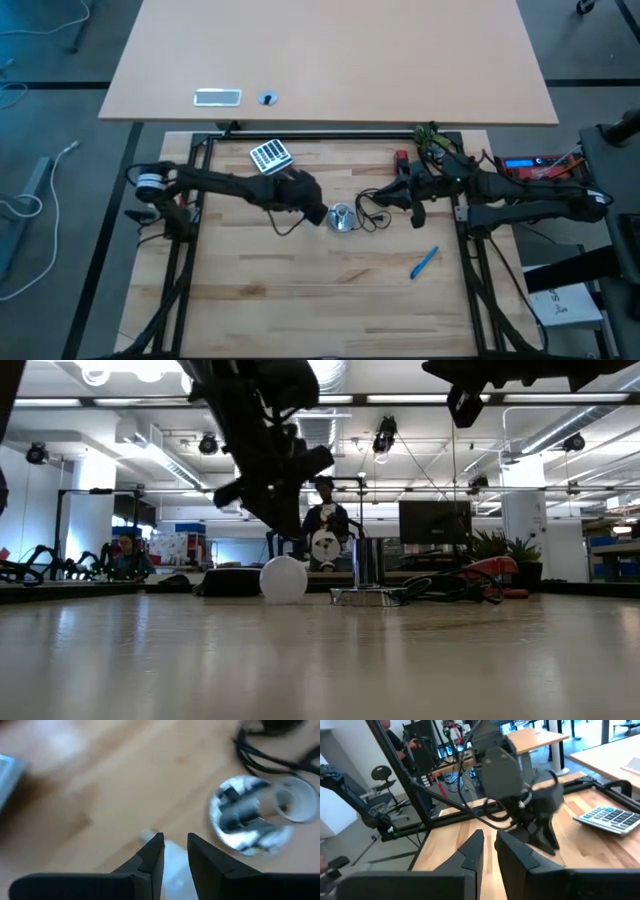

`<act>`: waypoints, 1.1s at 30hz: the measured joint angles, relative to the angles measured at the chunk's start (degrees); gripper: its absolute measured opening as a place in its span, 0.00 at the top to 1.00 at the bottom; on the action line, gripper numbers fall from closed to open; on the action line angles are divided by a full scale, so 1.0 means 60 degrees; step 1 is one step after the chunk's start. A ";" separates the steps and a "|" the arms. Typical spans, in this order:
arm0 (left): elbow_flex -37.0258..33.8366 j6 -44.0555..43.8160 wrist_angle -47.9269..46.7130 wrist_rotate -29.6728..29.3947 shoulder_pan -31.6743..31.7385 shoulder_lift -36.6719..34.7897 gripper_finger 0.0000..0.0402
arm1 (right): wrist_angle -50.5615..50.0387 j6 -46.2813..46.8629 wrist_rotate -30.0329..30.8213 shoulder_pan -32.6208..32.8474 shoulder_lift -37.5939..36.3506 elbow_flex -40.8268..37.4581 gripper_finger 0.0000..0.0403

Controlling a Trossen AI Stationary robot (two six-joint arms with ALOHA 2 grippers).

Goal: Screw lightbulb
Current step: Insert the white lightbulb into the silver lamp

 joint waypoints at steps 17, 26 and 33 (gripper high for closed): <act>0.1157 -0.0318 -0.1402 0.1120 0.0221 0.0848 0.41 | -0.1663 -0.0509 -0.0074 0.0004 -0.0107 -0.0004 0.81; 0.0740 -0.1130 -0.1899 0.1125 0.0221 0.1025 0.32 | -0.1713 -0.0660 -0.0076 0.0004 -0.0103 -0.0004 0.78; 0.0618 -0.1272 -0.1798 0.1265 0.0210 0.1031 0.34 | -0.1725 -0.0660 -0.0074 0.0004 -0.0096 -0.0004 0.81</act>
